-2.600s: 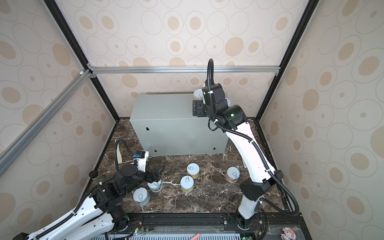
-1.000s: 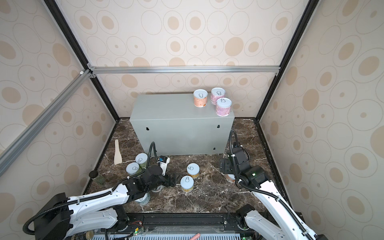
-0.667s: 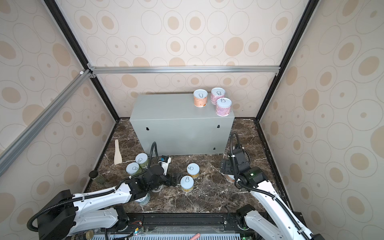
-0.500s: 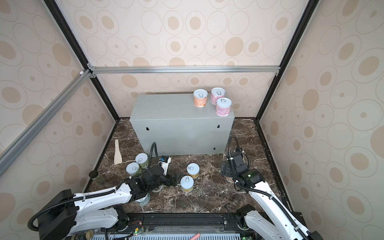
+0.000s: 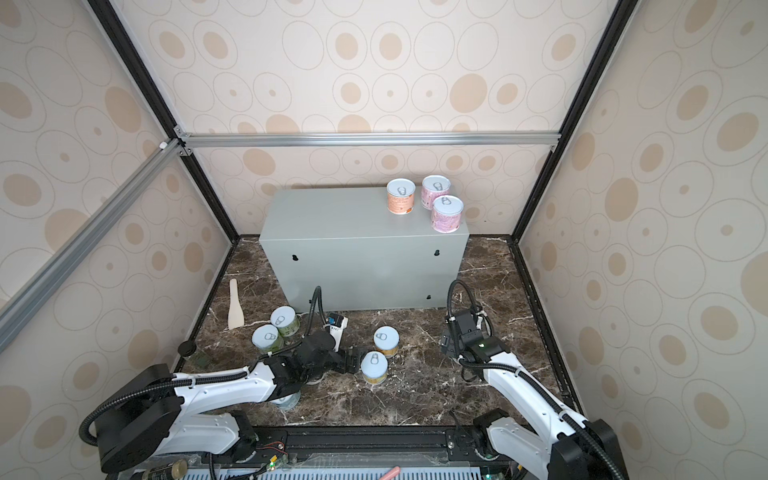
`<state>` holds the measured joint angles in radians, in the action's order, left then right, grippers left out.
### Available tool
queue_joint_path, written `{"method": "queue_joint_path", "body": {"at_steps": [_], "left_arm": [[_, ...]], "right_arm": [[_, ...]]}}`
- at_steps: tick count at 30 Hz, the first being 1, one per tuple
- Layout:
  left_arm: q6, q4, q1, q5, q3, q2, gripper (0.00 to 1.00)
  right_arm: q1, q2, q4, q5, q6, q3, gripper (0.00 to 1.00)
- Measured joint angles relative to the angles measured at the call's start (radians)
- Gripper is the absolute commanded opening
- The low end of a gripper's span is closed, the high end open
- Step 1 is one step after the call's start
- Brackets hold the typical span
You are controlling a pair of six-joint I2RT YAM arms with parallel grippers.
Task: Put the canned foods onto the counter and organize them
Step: 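Lower the right gripper onto the orange can on the table and close it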
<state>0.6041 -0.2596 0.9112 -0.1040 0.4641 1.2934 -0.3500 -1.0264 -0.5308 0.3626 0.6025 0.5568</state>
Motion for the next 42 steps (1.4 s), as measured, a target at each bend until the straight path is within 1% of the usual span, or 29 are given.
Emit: {"method": "queue_joint_path", "body": {"at_steps": [12,15,17,22,27,35,38,42], "left_arm": [[-0.002,-0.024,0.000,-0.003,-0.010,0.001,0.99],[-0.004,-0.024,0.000,-0.007,-0.010,0.000,0.99],[-0.007,-0.024,0.000,-0.010,-0.010,0.000,0.99],[-0.009,-0.024,0.000,-0.015,-0.017,-0.009,0.99],[-0.009,-0.018,0.000,-0.022,-0.024,-0.029,0.99],[-0.009,0.017,0.000,-0.045,-0.038,-0.115,0.99],[-0.009,0.033,0.000,-0.056,-0.038,-0.145,0.99],[-0.009,0.067,0.000,-0.064,-0.038,-0.185,0.99]], "right_arm": [[0.010,-0.077,0.083,-0.027,0.043,-0.025,0.99],[0.011,-0.093,0.095,-0.024,0.047,-0.026,1.00],[0.011,-0.106,0.105,-0.021,0.048,-0.026,0.99],[0.012,-0.141,0.134,-0.012,0.047,-0.027,0.88],[0.014,-0.179,0.165,-0.018,0.038,-0.028,0.73],[0.014,-0.191,0.176,-0.027,0.013,-0.019,0.56],[0.014,-0.186,0.177,-0.039,0.005,-0.019,0.51],[0.014,-0.170,0.172,-0.075,-0.005,-0.019,0.49]]}}
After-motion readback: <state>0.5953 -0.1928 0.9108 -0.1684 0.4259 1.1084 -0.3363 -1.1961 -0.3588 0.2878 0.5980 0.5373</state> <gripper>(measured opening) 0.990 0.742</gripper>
